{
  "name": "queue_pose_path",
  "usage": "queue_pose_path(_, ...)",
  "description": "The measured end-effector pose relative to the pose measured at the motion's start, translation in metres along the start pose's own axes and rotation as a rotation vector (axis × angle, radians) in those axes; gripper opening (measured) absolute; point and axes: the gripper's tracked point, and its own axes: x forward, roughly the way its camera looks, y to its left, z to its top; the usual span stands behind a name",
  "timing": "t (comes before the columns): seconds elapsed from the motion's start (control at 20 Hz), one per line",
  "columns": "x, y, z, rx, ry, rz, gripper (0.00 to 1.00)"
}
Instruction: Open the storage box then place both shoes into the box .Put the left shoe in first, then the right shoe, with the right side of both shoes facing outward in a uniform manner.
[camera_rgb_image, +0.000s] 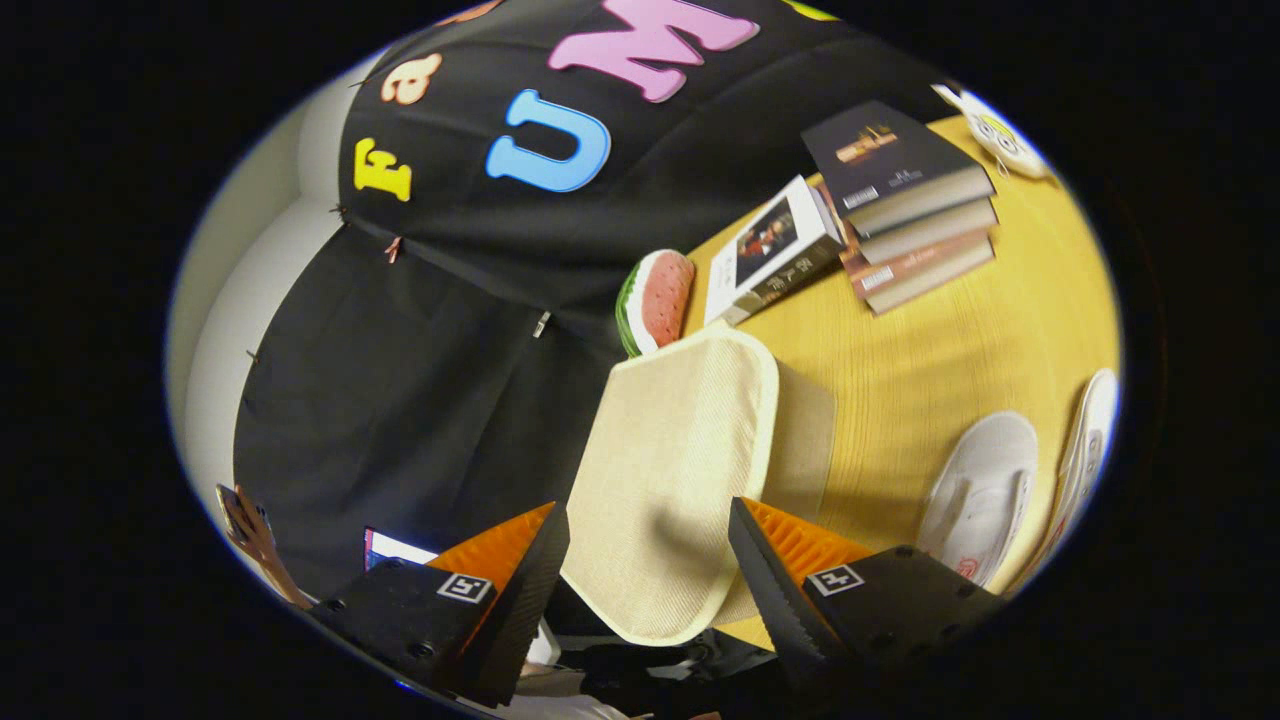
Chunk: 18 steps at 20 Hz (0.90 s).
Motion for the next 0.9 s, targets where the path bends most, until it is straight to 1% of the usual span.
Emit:
queue_pose_path(0.15,0.009,-0.025,-0.017,0.096,0.034,-0.010,0.98)
queue_pose_path(0.3,0.011,-0.024,-0.037,0.206,0.095,0.039,0.98)
queue_pose_path(0.4,0.015,-0.025,-0.049,0.230,0.131,0.048,0.97)
queue_pose_path(0.45,0.017,-0.018,-0.046,0.249,0.131,0.078,0.95)
queue_pose_path(0.55,0.022,-0.012,-0.038,0.282,0.109,0.095,0.62)
queue_pose_path(0.6,0.012,-0.007,-0.037,0.288,0.098,0.106,0.46)
queue_pose_path(0.65,0.009,-0.007,-0.028,0.292,0.073,0.098,0.29)
queue_pose_path(0.7,0.007,-0.004,-0.024,0.267,0.053,0.094,0.13)
queue_pose_path(0.8,0.000,0.020,-0.023,0.195,0.050,0.122,0.05)
queue_pose_path(0.9,-0.006,0.045,-0.021,0.147,0.047,0.143,0.05)
